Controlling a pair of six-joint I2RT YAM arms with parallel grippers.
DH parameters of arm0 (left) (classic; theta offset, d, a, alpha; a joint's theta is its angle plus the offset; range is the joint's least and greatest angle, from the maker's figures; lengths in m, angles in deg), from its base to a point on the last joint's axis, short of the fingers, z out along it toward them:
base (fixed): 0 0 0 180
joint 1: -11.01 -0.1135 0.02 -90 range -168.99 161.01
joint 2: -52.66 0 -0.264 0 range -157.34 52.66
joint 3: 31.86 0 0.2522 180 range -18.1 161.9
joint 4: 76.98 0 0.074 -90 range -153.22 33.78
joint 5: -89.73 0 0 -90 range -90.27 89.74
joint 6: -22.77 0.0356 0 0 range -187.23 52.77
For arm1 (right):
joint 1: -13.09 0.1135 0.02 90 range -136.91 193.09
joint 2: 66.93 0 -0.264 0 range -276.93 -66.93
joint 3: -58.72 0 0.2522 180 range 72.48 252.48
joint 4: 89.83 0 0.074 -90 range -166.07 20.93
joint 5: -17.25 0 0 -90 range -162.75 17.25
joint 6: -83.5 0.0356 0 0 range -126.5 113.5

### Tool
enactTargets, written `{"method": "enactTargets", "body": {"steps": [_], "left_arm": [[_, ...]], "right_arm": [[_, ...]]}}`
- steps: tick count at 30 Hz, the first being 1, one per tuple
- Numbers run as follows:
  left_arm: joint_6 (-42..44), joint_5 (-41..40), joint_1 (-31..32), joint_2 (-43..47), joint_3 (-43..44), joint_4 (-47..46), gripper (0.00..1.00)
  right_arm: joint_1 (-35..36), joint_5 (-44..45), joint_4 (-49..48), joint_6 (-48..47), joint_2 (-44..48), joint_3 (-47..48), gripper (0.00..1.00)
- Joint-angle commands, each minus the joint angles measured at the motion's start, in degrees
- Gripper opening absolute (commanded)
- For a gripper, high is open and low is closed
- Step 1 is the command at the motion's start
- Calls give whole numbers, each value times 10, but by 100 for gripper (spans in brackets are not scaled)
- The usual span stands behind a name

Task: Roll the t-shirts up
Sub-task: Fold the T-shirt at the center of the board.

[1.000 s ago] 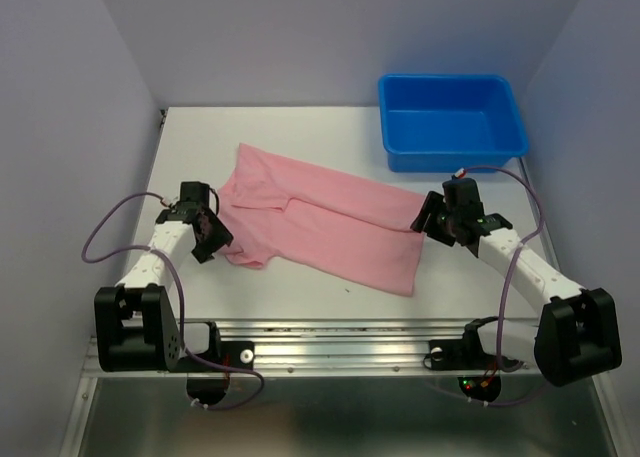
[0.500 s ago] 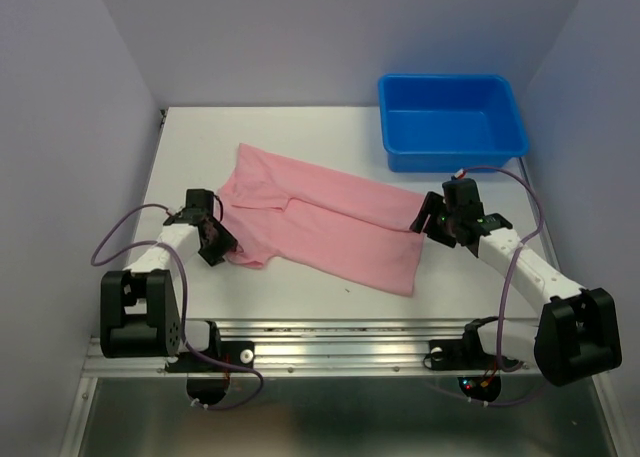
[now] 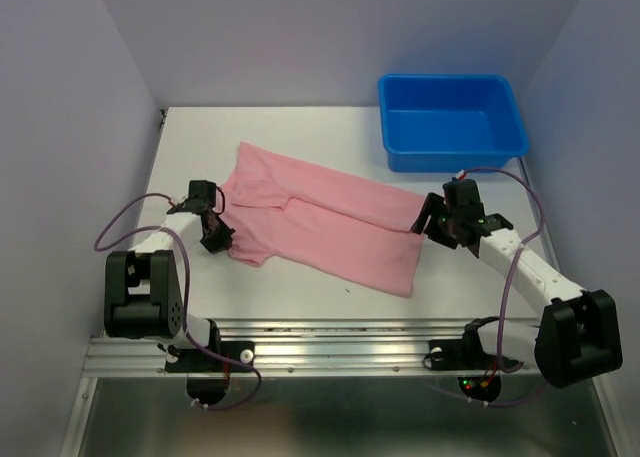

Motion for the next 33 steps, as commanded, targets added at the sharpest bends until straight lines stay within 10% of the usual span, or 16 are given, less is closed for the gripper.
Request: {"method": "enactTargets", "body": {"steps": [1,7,12,33], "left_arm": [[19,-22,3,35,52,64,0],[27,-55,3,116,82,124,3],[35,-41,3,111,73,107,62],[-35,-19,3,63,-25,63,44]], "right_arm": [[-3,13,6,1,21,13,69],[-3,23,6,0,14,10,69],[-3,28,-1,-4,0,11,69],[-3,23,-8,0,0,-3,71]]}}
